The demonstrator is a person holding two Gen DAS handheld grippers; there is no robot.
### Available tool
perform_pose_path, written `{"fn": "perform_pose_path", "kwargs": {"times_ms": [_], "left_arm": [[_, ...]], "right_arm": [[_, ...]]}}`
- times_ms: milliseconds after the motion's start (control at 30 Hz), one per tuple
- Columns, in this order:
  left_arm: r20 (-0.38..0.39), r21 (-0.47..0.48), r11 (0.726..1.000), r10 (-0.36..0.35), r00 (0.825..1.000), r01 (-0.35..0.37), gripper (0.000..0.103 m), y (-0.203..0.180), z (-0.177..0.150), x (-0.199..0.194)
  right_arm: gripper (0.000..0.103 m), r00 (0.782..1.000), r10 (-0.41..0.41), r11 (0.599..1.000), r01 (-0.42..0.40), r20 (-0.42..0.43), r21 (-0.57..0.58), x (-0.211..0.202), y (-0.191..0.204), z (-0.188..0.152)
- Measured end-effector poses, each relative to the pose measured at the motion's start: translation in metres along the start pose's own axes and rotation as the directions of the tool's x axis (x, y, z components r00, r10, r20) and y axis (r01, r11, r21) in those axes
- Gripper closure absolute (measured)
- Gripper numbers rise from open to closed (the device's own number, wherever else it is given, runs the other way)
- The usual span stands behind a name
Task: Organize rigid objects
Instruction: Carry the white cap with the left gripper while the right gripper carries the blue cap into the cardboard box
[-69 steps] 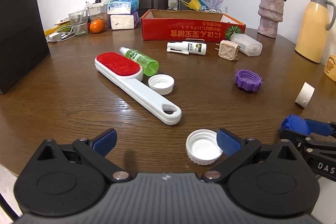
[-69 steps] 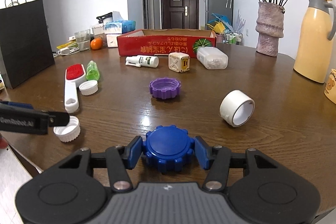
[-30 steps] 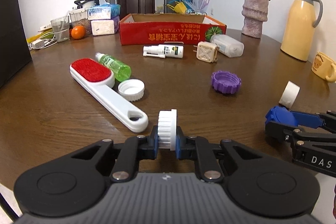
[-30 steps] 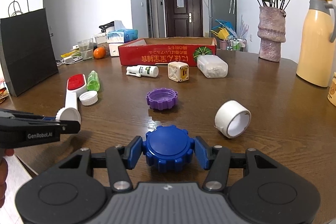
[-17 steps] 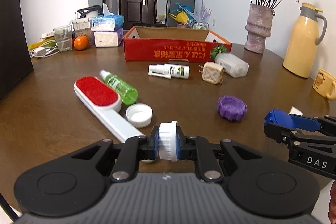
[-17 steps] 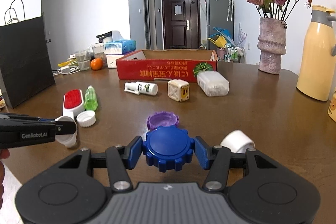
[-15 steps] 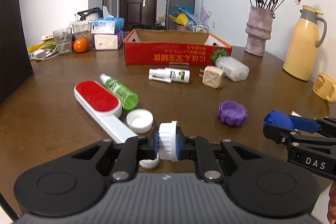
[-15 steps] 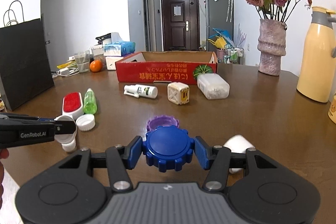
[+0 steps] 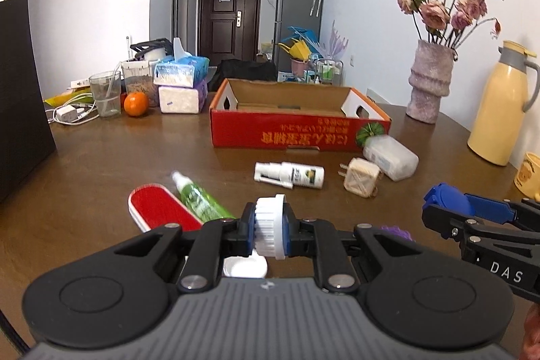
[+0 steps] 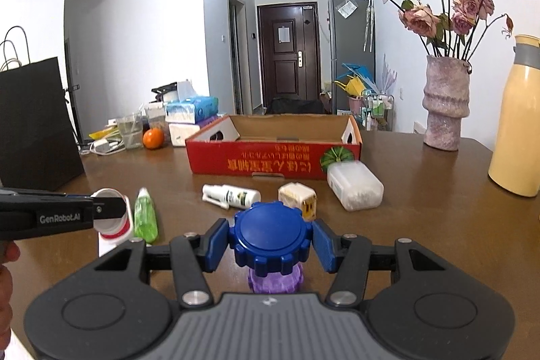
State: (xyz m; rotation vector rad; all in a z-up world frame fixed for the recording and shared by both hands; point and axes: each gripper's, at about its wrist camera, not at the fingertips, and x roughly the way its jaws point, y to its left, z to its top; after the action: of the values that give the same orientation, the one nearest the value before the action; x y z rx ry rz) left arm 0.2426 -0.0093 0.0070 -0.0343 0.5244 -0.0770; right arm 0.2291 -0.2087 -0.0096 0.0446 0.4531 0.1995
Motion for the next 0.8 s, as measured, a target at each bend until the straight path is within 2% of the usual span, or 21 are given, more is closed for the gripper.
{"fn": "perform_pose_path", "kwargs": {"times_ms": [433,800], "left_arm": [[0.037,0.001,1.0,0.0,0.999,0.0,0.087,0.009,0.058,0.035],[0.035,-0.021,1.0,0.004,0.999,-0.004,0.087,0.009,0.097,0.08]], "right_arm": [[0.05,0.999,-0.024,0.999,0.024,0.021,0.029,0.045,-0.001,0.045],[0.05,0.998,-0.056,0.997,0.057,-0.022,0.054,0.095,-0.013,0.079]]}}
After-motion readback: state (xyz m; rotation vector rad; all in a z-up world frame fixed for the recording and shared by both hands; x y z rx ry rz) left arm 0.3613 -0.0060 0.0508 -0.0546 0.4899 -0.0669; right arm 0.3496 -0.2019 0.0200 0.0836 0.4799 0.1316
